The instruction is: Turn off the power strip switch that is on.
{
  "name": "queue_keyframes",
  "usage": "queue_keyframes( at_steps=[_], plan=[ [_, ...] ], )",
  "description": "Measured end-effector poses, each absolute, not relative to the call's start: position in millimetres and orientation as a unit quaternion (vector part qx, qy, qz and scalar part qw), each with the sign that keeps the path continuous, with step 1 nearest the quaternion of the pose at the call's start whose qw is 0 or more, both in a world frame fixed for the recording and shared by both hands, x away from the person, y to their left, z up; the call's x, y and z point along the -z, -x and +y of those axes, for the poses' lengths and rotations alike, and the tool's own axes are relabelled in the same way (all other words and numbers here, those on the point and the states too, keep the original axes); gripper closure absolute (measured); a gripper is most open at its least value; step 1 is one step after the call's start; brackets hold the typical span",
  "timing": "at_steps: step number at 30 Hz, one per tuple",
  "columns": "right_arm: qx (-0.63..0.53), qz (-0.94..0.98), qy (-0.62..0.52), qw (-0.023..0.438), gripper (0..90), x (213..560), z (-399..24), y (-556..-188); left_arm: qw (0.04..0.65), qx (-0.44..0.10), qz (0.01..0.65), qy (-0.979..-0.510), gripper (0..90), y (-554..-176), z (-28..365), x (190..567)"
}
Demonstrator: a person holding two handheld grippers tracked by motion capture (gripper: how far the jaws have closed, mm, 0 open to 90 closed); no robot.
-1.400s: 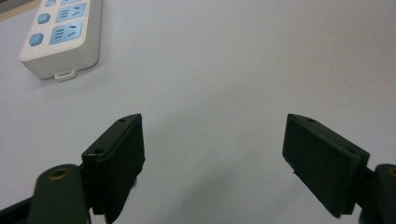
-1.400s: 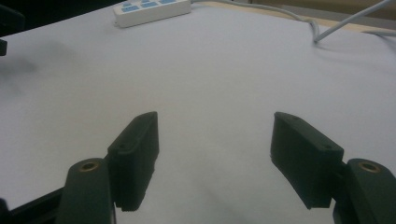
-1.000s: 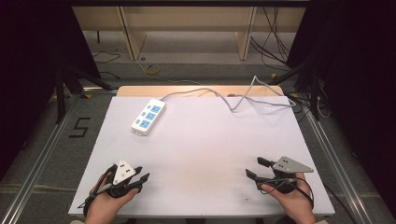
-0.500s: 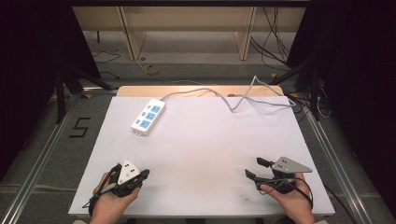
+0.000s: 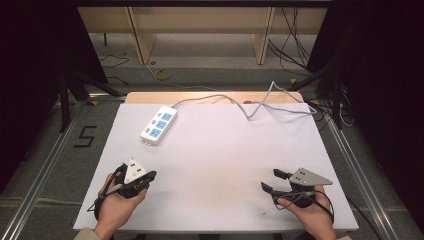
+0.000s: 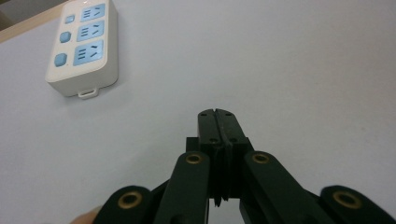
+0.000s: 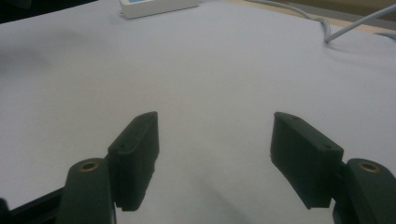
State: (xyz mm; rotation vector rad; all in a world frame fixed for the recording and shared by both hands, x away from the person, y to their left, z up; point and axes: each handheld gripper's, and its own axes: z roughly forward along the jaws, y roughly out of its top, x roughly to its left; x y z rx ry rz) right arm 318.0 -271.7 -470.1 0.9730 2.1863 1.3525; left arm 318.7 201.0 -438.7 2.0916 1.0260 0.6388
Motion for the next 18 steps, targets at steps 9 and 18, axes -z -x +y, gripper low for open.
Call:
queue_keyframes(
  at_steps=[9, 18],
  plan=[
    [-0.480, 0.785, -0.344, 0.190, 33.5, 472, -268, -318, 0.358, -0.255, 0.409, -0.800, 89.8, -328, 210, 431],
    [-0.481, 0.783, -0.345, 0.191, 33.5, 472, -269, -319, 0.354, -0.255, 0.415, -0.799, 89.8, -339, 211, 428]
  ],
)
